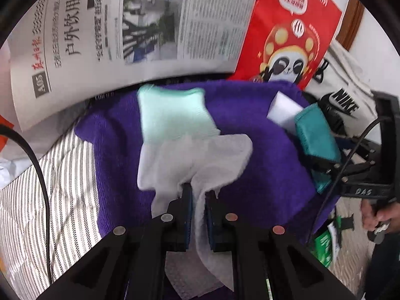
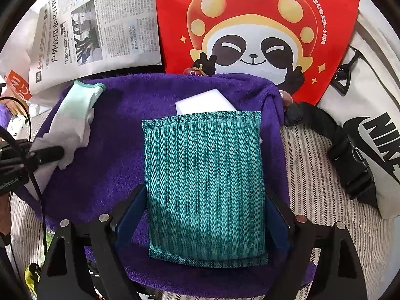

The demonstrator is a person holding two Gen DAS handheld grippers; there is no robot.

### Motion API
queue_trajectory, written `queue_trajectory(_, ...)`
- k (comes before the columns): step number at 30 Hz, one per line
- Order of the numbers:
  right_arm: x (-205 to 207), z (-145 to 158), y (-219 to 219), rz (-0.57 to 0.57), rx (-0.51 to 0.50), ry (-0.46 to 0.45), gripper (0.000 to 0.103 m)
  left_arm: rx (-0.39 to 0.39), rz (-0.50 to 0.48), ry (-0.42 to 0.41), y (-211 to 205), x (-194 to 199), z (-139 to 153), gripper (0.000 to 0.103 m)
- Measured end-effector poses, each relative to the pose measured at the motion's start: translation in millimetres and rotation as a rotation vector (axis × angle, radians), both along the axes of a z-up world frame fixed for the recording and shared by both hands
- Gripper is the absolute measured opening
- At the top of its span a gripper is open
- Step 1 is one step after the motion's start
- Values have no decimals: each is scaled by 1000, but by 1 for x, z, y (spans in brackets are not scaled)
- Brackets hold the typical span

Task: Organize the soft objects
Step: 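Lay the teal cloth and white wipe on the purple towel, opening both grippers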

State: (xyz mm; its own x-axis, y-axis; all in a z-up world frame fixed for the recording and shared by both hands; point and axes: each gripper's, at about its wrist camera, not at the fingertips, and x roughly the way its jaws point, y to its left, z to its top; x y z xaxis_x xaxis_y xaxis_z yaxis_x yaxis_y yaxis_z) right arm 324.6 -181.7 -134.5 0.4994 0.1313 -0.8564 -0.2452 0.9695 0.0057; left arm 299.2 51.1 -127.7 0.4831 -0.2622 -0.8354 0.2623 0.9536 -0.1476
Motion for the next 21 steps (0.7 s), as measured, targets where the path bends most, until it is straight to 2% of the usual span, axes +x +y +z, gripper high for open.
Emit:
queue_trajectory(7,-3,-5,2,4,9,11,87,30,-15,32,-4,-3,-5,11)
queue_trajectory(10,-4,-2,-1,10,14,24,88,21,-19,43,-4,-5,-5,17)
queue_trajectory(12,-3,-1,-1,13,16,37,89,15,-27,49,-4,-8,-3,31)
queue_trajectory(13,-3,-1,-1,17,12,48,90,11,-35,45,-6,-10,-2,35)
queue_trajectory(15,-5,1,0,19,3,46,92,35,-44,33,-9,-16,-1,62)
queue_trajectory(16,-6,1,1,15,-13,44,93,52,-43,27,-12,-18,0,65)
queue_trajectory(21,-9,8,-1,12,-16,34,94,68,-39,26,-12,-27,5,66)
